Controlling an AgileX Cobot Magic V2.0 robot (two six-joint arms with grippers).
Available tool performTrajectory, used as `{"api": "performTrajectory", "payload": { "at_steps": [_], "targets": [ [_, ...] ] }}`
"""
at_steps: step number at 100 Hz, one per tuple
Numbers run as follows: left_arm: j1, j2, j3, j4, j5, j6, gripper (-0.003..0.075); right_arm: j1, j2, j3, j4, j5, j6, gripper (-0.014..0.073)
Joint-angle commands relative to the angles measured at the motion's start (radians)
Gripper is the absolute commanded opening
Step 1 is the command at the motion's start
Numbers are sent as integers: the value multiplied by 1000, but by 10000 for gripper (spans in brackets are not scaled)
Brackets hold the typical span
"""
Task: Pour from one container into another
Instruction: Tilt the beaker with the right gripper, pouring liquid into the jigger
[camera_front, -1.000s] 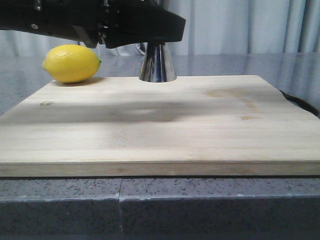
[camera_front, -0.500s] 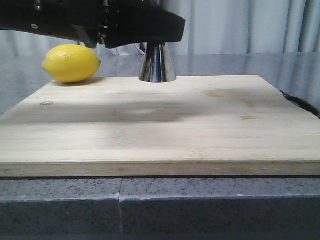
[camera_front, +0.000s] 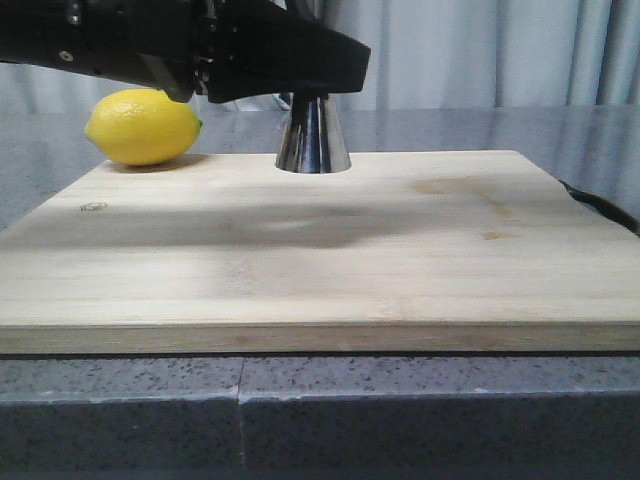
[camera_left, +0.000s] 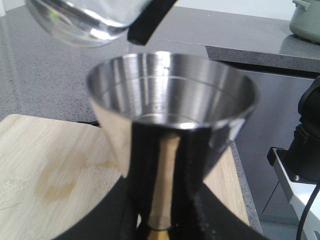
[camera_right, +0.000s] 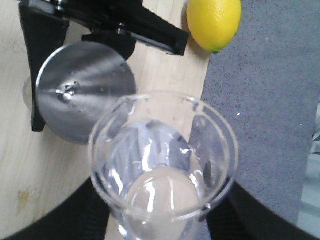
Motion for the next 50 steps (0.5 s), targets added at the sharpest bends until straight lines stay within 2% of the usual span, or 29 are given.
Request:
{"api": "performTrajectory", "payload": {
  "at_steps": [1,50],
  "targets": [
    [-10,-48,-29,-62,101,-10,-19,10,-47,-36,-15,-66,1,78],
    [-10,-48,-29,-60,101,-10,-19,17,-47,-36,-44,-87,1,78]
  ]
}}
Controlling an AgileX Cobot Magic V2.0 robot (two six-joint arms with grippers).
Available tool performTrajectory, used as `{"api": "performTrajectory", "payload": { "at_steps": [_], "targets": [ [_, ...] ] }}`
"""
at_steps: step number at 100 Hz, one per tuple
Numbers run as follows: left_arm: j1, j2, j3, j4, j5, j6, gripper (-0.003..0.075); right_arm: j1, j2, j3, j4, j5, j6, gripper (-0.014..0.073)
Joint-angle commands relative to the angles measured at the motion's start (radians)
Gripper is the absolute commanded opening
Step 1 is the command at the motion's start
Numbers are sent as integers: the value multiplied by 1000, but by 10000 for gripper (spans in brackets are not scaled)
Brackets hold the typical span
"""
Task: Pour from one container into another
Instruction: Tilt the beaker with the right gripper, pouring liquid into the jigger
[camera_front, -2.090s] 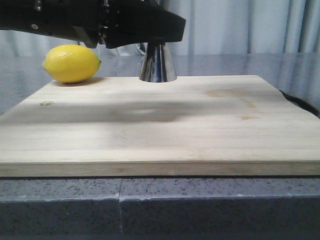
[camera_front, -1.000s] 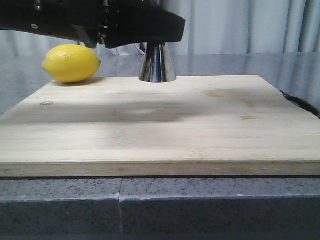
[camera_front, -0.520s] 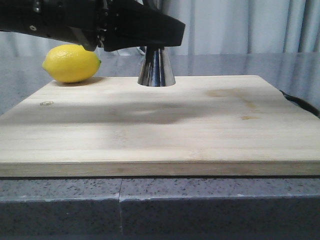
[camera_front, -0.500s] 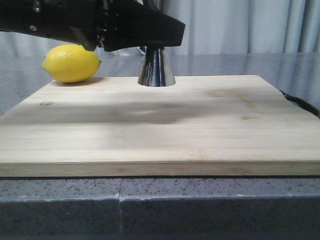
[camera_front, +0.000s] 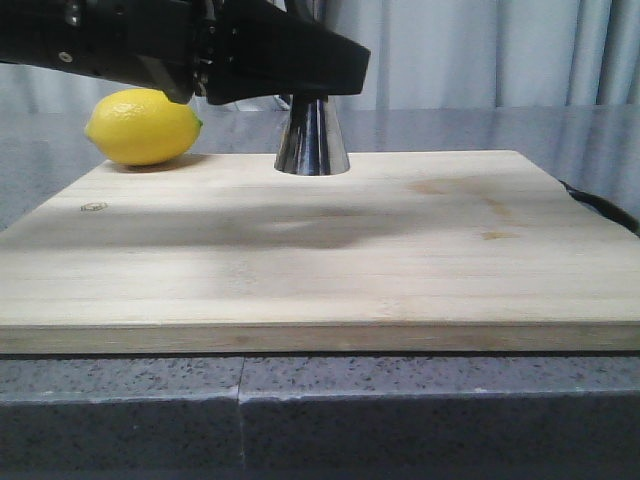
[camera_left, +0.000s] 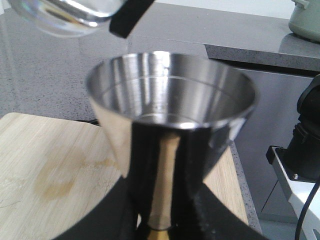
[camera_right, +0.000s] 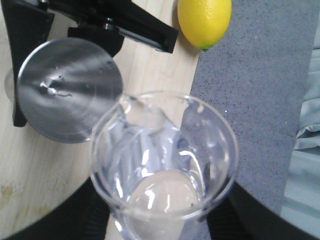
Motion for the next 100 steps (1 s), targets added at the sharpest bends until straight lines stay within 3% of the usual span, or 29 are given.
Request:
{"api": "performTrajectory", "payload": {
  "at_steps": [1,42,100],
  "targets": [
    [-10,-48,-29,-64,101,-7,-19,3,-47,-36,-1,-62,1,78],
    [-10,-48,-29,-64,101,-7,-19,62,-47,-36,-89,-60,1,78],
    [-10,-48,-29,-64,101,-7,-19,64,-47,-36,-135,-60,1,78]
  ]
}}
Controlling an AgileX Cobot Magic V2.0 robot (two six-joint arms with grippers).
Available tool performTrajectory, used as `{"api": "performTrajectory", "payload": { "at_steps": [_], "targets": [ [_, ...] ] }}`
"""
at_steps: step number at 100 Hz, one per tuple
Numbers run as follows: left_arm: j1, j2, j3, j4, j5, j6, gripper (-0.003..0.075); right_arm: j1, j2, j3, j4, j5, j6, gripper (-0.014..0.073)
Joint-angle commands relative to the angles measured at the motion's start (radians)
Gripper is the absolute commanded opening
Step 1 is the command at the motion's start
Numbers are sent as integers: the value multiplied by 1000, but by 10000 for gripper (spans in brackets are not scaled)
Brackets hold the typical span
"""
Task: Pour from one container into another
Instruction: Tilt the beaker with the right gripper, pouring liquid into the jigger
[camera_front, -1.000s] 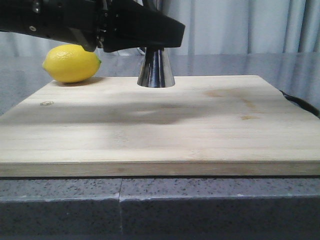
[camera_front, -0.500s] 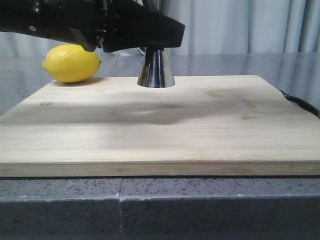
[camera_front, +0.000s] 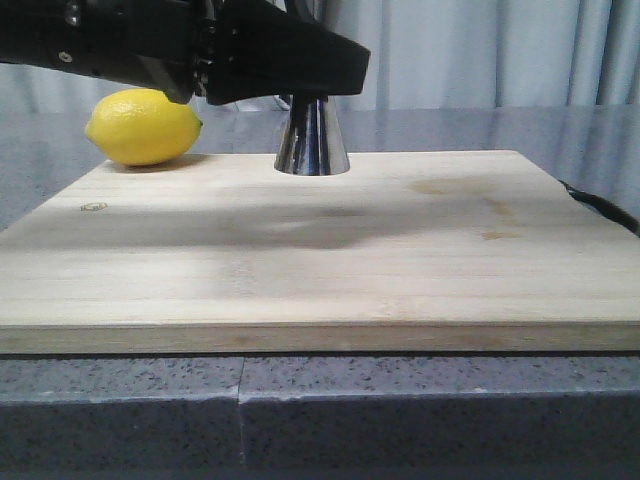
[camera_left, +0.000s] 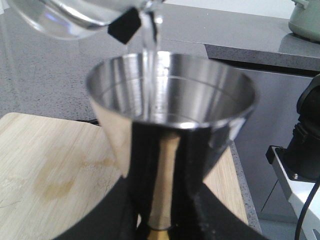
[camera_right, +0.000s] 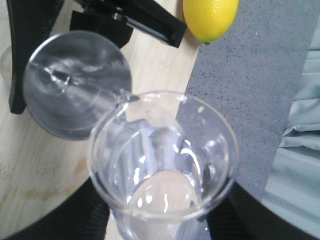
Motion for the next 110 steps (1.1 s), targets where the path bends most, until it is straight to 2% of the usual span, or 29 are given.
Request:
{"api": "performTrajectory", "payload": {
  "at_steps": [1,18,61,110],
  "targets": [
    [-10,-48,-29,-66,101,-7,-19,1,-47,-36,-20,-57,-1,78],
    [-10,-48,-29,-66,101,-7,-19,37,-47,-36,-88,-52,-1,78],
    [-10,-48,-29,-66,101,-7,-19,58,-47,-36,-119,-53,-1,78],
    [-10,-48,-29,-66,101,-7,-19,117,-47,-36,-229,-50,-1,78]
  ]
}}
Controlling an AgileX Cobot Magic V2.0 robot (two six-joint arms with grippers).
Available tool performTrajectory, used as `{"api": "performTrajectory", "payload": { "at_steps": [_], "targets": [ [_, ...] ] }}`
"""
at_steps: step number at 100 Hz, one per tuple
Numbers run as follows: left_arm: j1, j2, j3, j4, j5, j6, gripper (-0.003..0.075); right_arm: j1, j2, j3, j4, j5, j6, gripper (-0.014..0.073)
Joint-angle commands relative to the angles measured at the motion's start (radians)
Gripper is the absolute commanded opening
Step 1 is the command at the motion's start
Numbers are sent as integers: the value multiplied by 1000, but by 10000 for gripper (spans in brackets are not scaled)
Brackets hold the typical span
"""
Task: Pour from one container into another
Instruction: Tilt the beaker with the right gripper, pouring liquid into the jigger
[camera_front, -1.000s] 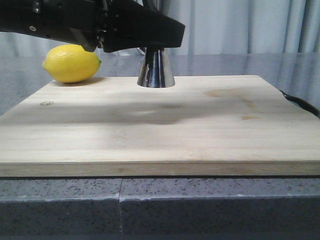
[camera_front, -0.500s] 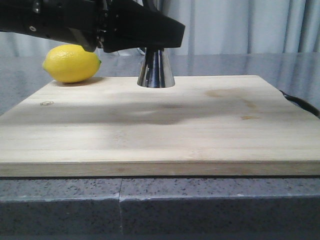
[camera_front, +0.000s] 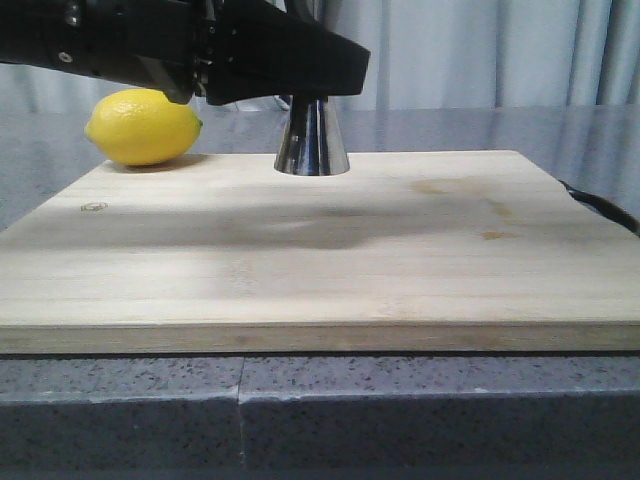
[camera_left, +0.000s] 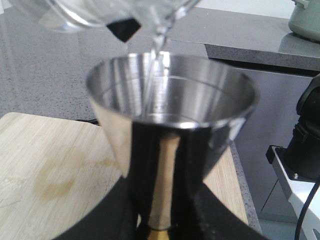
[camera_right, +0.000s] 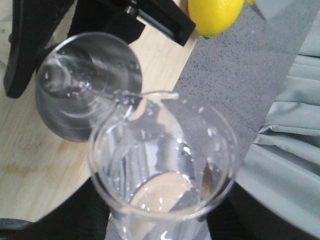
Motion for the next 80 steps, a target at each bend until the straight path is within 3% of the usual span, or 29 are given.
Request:
{"api": "performTrajectory", "payload": {
  "at_steps": [1,80],
  "targets": [
    [-10,-48,-29,-66,101,-7,-19,7,-47,-36,-44,-50,-4,78],
    [-10,-48,-29,-66,101,-7,-19,32,-47,-36,-119,-48,-4,78]
  ]
}}
